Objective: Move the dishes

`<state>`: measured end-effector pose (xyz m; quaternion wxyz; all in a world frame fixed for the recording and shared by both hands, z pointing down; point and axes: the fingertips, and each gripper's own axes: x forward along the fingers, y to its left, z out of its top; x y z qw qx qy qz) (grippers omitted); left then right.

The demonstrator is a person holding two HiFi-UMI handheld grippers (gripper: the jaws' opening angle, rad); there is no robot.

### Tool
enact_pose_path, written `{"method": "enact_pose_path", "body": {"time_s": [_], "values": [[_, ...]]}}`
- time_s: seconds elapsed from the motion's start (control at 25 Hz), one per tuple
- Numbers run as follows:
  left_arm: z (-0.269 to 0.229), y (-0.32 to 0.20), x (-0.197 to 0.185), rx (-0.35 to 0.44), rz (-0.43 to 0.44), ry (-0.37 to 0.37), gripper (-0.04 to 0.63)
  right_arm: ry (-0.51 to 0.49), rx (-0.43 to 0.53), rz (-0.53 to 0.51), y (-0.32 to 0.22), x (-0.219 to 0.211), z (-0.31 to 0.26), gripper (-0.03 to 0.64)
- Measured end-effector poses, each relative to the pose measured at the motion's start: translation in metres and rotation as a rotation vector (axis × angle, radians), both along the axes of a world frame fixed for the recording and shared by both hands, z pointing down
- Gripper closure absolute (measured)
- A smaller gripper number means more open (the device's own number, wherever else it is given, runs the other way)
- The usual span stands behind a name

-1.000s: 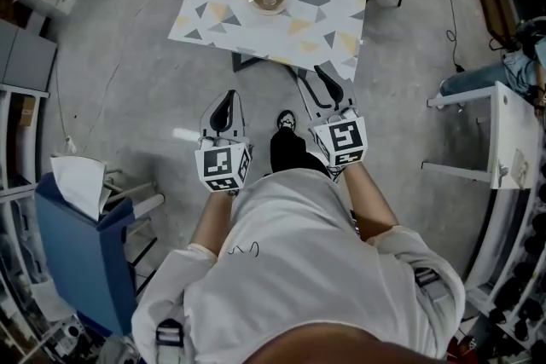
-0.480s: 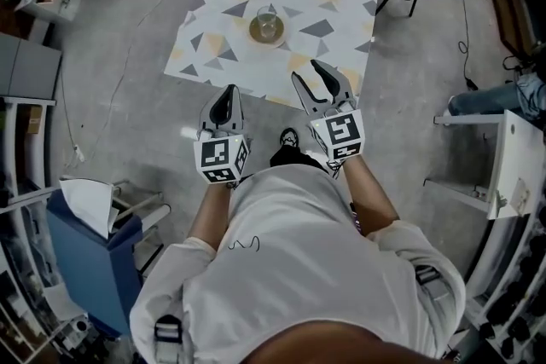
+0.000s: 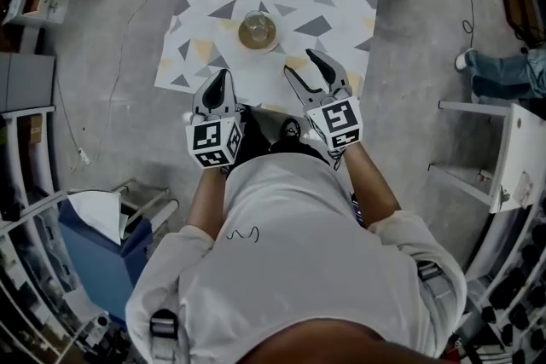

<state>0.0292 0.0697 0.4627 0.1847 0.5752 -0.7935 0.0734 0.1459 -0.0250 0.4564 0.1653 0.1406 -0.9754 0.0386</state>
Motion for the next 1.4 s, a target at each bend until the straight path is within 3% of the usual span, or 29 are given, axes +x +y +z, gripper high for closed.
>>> {"method": "enact_pose_path", "body": {"time_s": [0.44, 0.68, 0.92, 1.12, 1.4], "values": [[0.039, -0.072, -0.09, -0.069, 0.167, 0.054, 0.577, 0.106, -0.063, 0.068, -0.025, -0.074, 0.04, 0.362], [0.067, -0.101, -0.132, -0.124, 0.338, 0.087, 0.577, 0.204, -0.107, 0.178, -0.029, -0.106, 0.074, 0.352], [0.101, -0.106, -0.145, -0.2, 0.476, 0.121, 0.577, 0.256, -0.119, 0.255, -0.037, -0.124, 0.094, 0.341], [0.12, -0.1, -0.148, -0.241, 0.452, 0.171, 0.577, 0.272, -0.145, 0.243, -0.039, -0.138, 0.116, 0.318], [0.13, -0.078, -0.172, -0.279, 0.329, 0.175, 0.577, 0.286, -0.183, 0.209, -0.057, -0.15, 0.15, 0.275]]}}
